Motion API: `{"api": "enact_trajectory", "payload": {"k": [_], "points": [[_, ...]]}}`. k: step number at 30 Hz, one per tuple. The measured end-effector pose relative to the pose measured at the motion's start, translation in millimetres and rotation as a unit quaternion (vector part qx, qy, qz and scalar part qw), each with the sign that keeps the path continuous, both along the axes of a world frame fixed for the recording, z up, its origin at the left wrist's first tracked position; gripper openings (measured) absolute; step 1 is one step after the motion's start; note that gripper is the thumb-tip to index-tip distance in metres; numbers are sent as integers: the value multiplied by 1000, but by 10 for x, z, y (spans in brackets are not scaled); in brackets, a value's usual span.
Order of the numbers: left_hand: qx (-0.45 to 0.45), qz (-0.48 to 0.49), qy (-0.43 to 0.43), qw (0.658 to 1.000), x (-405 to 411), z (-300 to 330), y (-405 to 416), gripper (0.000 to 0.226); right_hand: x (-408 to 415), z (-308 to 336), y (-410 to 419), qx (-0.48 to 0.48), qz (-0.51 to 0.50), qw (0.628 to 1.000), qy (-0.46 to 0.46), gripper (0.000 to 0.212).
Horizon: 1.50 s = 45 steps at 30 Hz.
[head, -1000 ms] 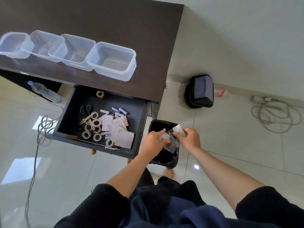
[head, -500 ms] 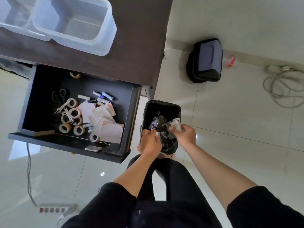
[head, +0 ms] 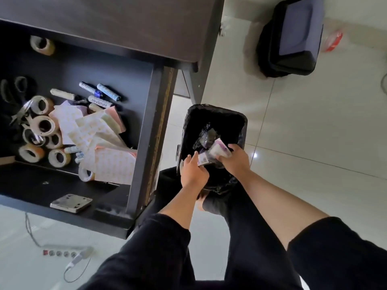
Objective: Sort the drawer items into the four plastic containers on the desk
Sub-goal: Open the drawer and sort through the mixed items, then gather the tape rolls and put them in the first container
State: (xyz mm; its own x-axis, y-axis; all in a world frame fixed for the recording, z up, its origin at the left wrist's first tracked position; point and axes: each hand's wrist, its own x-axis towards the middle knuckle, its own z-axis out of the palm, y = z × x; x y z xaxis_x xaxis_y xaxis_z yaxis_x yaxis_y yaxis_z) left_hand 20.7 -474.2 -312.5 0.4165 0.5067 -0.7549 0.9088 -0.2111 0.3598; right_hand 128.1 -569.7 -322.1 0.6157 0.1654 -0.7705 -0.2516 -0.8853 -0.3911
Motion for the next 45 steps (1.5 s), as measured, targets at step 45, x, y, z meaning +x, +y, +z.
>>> {"api": "enact_trajectory", "payload": {"k": [45], "points": [[141,52,-166,975,-308,2864,1360,30,-375,2831,1118,119,173,950,-231,13]]}}
